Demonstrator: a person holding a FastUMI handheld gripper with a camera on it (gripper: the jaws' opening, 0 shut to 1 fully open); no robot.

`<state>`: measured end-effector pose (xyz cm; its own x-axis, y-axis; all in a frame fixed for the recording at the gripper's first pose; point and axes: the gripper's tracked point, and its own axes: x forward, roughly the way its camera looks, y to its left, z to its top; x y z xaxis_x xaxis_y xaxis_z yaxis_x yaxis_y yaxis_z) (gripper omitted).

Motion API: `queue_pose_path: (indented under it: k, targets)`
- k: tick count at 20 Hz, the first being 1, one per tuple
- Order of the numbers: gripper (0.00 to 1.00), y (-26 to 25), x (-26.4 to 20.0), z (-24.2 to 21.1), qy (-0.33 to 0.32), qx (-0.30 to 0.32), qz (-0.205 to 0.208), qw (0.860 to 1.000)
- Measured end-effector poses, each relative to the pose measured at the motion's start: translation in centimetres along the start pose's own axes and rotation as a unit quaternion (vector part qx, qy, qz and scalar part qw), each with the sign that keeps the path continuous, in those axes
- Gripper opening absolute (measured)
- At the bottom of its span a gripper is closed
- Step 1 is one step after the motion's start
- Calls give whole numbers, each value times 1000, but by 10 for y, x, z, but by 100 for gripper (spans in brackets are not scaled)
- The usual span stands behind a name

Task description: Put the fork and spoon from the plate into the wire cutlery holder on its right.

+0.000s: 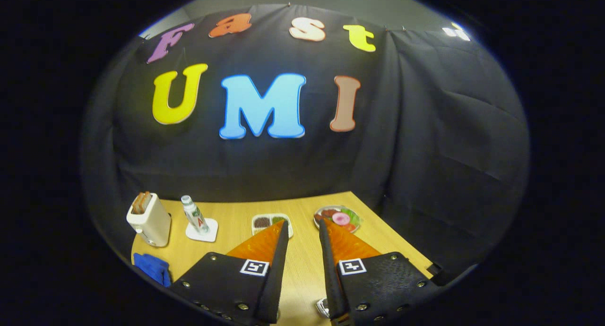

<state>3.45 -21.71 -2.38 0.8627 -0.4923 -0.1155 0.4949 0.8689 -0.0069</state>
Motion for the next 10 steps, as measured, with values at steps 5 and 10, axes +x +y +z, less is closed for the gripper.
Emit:
queue_pose_path:
  k: [5,10]
  targets:
    - [40,16,-18,47,-97,-16,22,995]
    - [41,44,-29,60,-126,-25,56,990]
